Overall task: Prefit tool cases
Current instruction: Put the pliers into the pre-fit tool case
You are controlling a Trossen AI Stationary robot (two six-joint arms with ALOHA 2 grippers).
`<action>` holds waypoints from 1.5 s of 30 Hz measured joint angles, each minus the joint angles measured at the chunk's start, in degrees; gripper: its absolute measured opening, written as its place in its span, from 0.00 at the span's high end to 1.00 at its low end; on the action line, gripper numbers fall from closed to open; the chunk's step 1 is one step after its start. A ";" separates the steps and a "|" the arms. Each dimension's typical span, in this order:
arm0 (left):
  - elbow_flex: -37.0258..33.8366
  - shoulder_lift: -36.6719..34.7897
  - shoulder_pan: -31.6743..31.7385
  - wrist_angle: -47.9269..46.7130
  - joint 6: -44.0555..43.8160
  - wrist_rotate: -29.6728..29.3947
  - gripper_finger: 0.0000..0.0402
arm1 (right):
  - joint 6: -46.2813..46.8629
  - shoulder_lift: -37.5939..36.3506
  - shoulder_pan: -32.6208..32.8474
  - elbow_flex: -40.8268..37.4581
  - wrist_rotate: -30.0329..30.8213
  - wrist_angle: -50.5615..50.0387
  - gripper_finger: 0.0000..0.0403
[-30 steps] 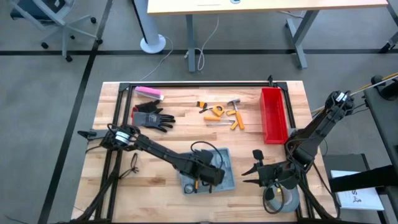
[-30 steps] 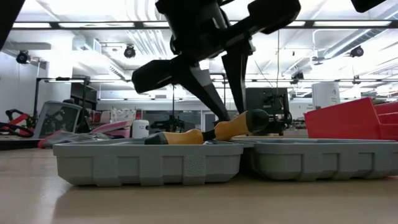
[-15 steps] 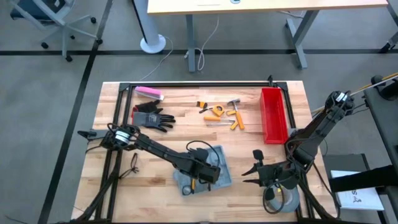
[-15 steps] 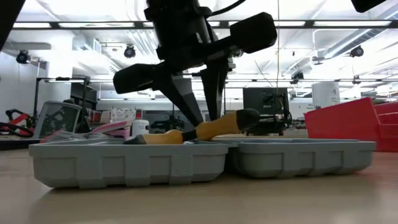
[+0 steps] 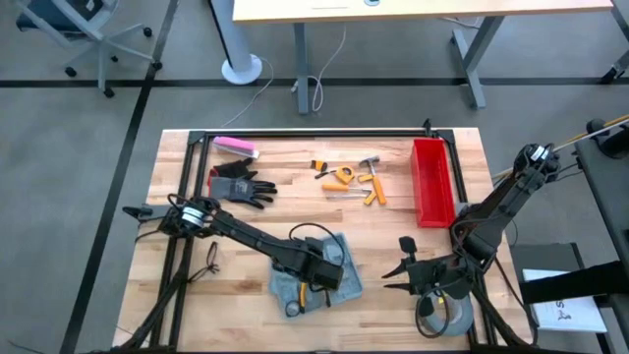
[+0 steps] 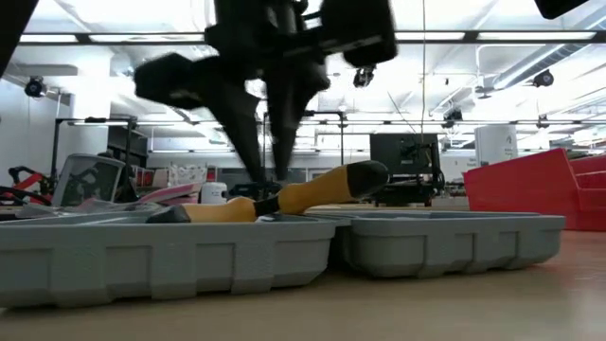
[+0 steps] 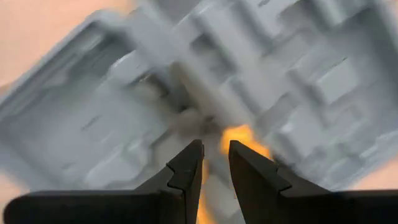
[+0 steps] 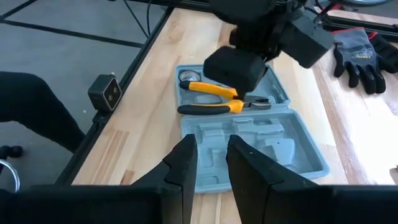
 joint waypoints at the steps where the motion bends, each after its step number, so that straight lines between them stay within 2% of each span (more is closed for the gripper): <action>1: 0.67 0.01 -0.13 -1.30 -0.11 0.23 0.79 | 0.00 0.00 0.00 0.00 -0.04 -0.01 0.83; 6: 4.08 -0.03 -1.00 -3.21 -1.77 1.63 0.79 | -0.11 0.00 0.00 0.00 -0.11 0.00 0.81; 11: 2.80 0.12 -1.35 -3.42 -3.85 5.34 0.79 | -0.11 0.00 0.00 0.00 -0.11 0.23 0.80; 15: 1.28 0.14 -1.37 -2.17 -4.11 5.70 0.76 | -0.18 0.00 0.21 0.00 -0.10 0.22 0.81; 32: -2.35 0.21 -1.35 1.68 -4.86 5.50 0.53 | -0.35 0.00 0.24 0.00 -0.10 0.48 0.79; 41: -6.23 0.21 -1.29 5.43 -4.07 5.38 0.54 | -0.59 0.00 0.24 0.00 -0.10 0.68 0.81; 45: -7.39 0.21 -1.20 7.61 -3.61 3.23 0.55 | -0.59 0.00 0.24 0.00 -0.10 0.70 0.80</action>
